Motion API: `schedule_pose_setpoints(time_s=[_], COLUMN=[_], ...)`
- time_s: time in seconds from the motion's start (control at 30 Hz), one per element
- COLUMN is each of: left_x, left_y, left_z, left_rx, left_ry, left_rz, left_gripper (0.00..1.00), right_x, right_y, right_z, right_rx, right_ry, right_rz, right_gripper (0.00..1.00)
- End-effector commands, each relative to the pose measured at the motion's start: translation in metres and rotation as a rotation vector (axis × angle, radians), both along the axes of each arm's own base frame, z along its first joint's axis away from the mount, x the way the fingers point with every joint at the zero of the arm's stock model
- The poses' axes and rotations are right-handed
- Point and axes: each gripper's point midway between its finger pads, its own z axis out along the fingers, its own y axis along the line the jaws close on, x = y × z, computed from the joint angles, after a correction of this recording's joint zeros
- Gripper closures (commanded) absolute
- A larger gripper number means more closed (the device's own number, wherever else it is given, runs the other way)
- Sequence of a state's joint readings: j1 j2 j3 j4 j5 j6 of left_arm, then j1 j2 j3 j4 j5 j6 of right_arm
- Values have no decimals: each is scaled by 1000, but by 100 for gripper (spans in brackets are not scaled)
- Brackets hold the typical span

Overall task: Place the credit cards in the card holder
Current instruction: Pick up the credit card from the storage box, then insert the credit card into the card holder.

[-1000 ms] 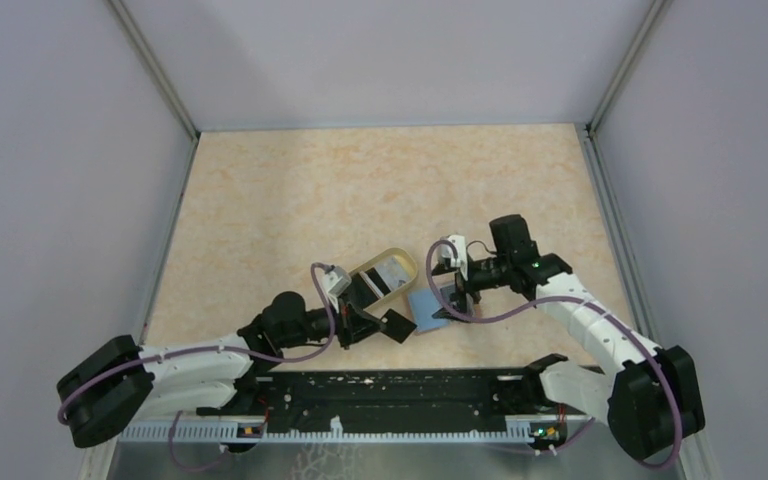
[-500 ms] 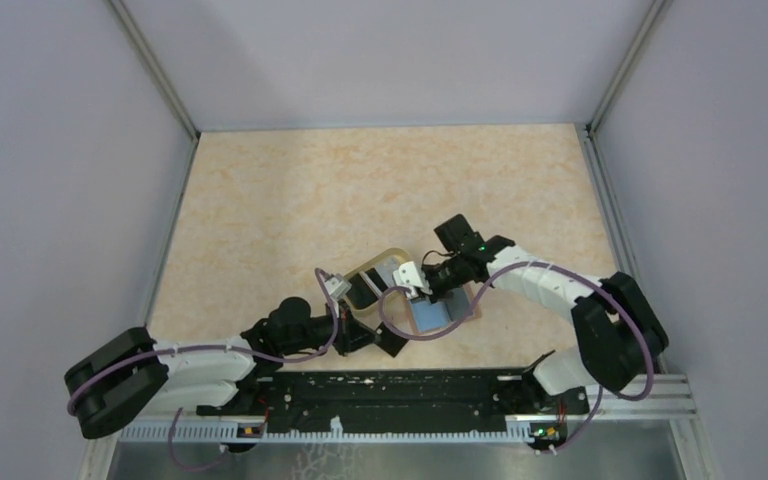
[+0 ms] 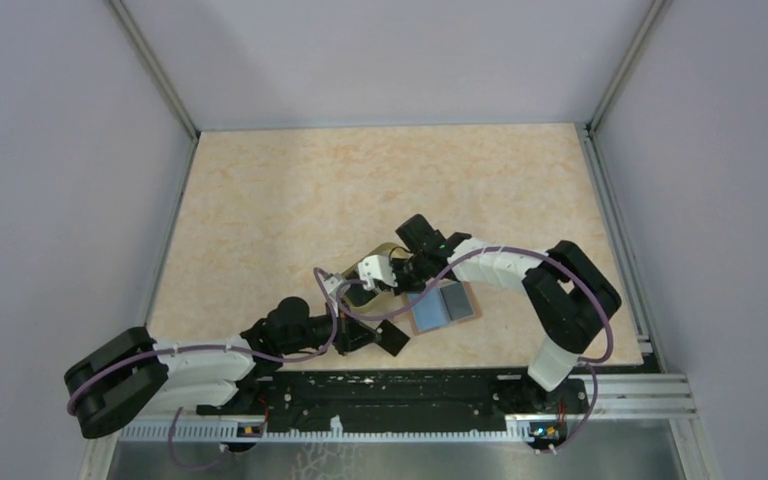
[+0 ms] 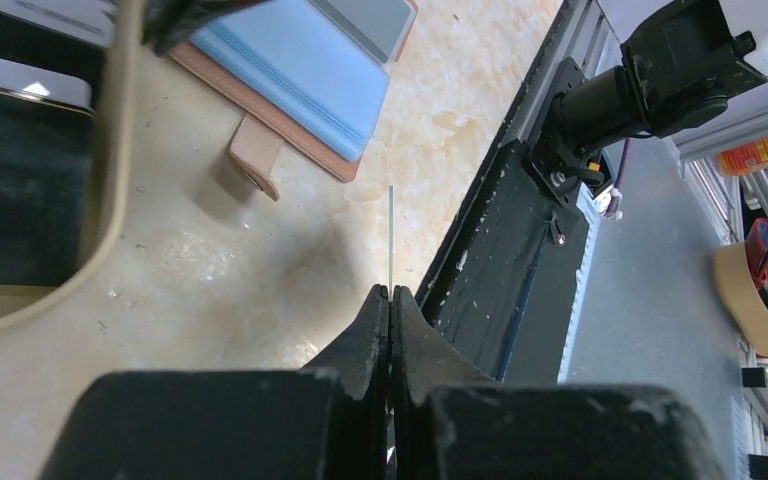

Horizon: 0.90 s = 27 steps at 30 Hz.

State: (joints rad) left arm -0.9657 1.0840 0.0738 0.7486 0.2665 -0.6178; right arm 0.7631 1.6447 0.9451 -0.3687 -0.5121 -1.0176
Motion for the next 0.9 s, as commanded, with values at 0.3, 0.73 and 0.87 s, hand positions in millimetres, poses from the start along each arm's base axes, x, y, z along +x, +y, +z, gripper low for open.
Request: schedule_pose_setpoints(time_s=[0.3, 0.73, 0.87], left_x=[-1, 31, 41], left_y=[-20, -94, -103], left_z=[34, 32, 24], left_rx=[-145, -64, -69], left_ry=[4, 159, 237], left_rz=[-52, -174, -158], left_gripper=[100, 100, 100], right_x=[24, 40, 37], right_y=[-3, -149, -154], right_z=[76, 78, 57], right_rx=[140, 100, 33], right_ry=[113, 149, 209], right_rz=[-331, -749, -769], right_gripper=[82, 57, 57])
